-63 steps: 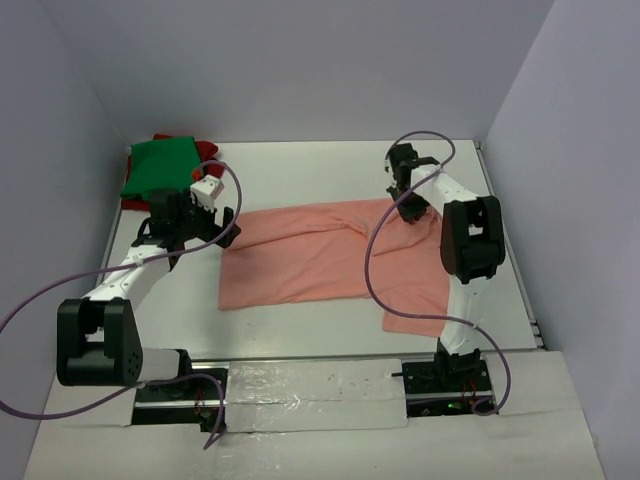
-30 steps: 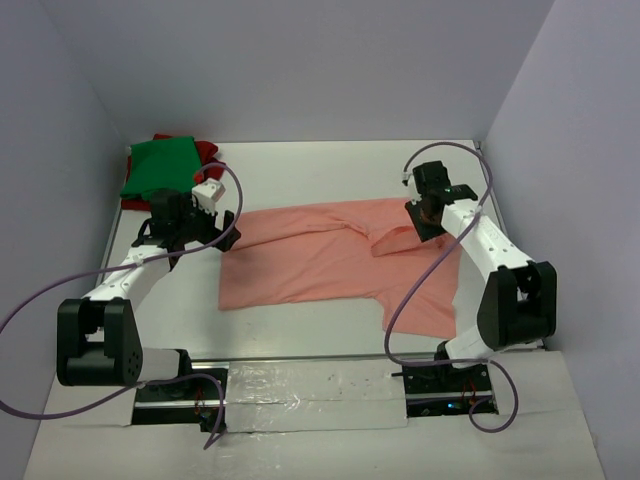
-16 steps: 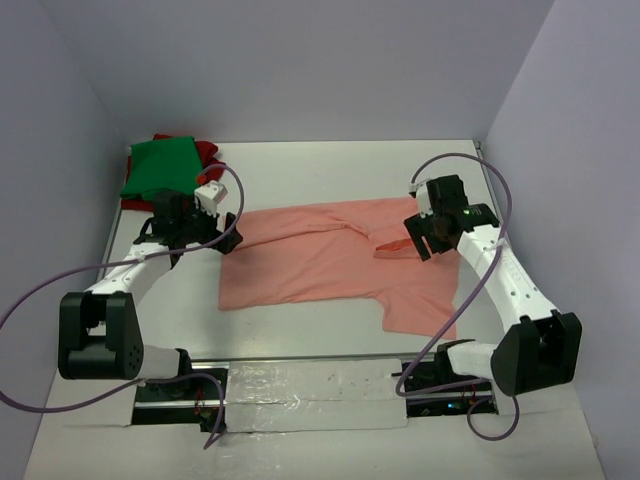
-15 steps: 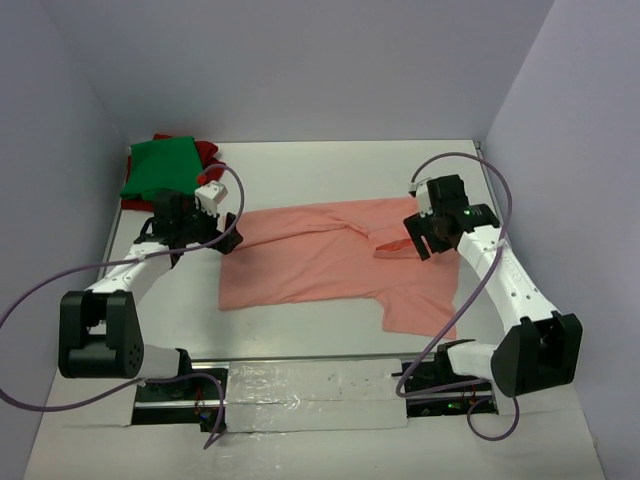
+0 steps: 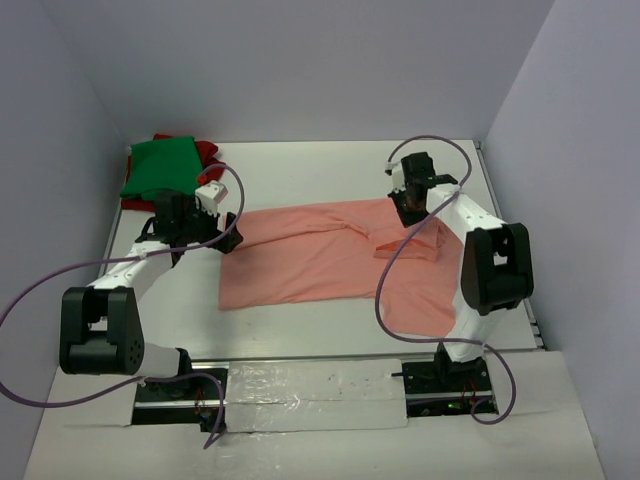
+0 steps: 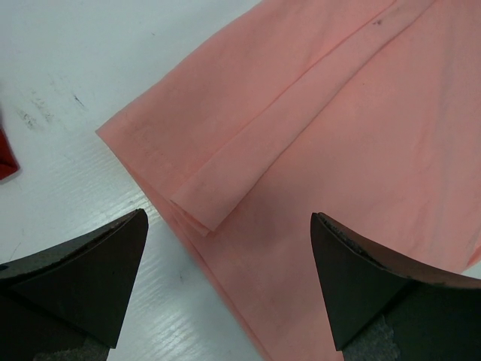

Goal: Fold and stack the t-shirts
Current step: Fold the flattened tshirt in 1/3 of the way

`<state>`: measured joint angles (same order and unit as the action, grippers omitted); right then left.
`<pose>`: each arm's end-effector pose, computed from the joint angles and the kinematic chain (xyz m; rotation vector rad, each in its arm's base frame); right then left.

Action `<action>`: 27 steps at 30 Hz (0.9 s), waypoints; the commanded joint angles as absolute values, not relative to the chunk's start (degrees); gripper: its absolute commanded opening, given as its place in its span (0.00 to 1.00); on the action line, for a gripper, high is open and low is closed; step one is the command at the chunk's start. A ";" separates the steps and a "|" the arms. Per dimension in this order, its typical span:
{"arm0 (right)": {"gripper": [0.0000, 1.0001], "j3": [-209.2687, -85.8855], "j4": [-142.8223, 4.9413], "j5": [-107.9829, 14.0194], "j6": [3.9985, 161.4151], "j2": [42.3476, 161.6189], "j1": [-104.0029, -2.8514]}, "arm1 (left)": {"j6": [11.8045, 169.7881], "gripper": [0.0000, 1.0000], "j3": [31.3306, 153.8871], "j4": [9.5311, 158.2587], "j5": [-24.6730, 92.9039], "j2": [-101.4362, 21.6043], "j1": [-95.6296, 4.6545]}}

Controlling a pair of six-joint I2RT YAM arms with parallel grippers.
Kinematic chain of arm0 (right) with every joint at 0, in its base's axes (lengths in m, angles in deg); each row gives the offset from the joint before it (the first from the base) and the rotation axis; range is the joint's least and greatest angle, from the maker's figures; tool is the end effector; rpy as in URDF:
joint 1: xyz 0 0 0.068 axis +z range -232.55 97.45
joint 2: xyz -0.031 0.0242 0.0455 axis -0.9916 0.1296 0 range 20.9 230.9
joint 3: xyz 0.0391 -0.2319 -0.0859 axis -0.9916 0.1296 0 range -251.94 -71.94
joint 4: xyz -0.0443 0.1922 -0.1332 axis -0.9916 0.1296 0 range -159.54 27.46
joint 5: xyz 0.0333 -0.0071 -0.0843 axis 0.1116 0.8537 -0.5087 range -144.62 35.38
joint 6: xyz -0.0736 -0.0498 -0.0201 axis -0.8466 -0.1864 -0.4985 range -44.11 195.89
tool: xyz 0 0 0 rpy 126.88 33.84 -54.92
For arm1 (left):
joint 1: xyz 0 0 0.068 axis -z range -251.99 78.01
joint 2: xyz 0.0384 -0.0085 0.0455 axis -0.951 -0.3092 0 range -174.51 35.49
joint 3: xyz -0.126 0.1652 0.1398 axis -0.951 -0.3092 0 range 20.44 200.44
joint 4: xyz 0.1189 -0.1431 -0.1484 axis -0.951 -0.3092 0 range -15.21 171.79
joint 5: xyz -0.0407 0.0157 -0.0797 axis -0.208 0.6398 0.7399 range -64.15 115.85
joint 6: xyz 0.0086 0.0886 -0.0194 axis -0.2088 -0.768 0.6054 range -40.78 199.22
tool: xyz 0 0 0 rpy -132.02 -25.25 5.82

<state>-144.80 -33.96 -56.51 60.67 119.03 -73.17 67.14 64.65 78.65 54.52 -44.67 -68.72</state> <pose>0.3499 0.0550 0.1764 -0.5502 2.5758 -0.0784 0.3022 -0.0563 0.1785 0.5539 2.1254 -0.4759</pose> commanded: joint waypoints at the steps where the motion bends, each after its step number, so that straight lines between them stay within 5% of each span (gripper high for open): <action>1: 0.00 -148.23 -38.24 -54.97 62.53 121.53 -73.06 | 67.79 0.99 65.70 81.26 54.24 -43.26 -69.00; 8: 0.00 -149.20 -33.61 -54.80 64.02 124.88 -72.97 | 67.00 0.99 65.26 81.26 54.16 -43.08 -69.00; 14: 0.00 -144.11 -25.69 -55.33 65.34 116.03 -72.36 | 66.82 0.99 65.44 81.26 54.51 -43.87 -69.00; 27: 0.00 -134.17 -5.72 -38.27 54.01 111.35 -72.10 | 67.00 0.98 65.62 80.21 57.14 -43.44 -69.00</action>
<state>-134.84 -10.36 -41.65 58.07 112.19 -72.55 66.97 64.62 78.98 54.85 -44.50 -68.72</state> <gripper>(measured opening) 0.007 0.985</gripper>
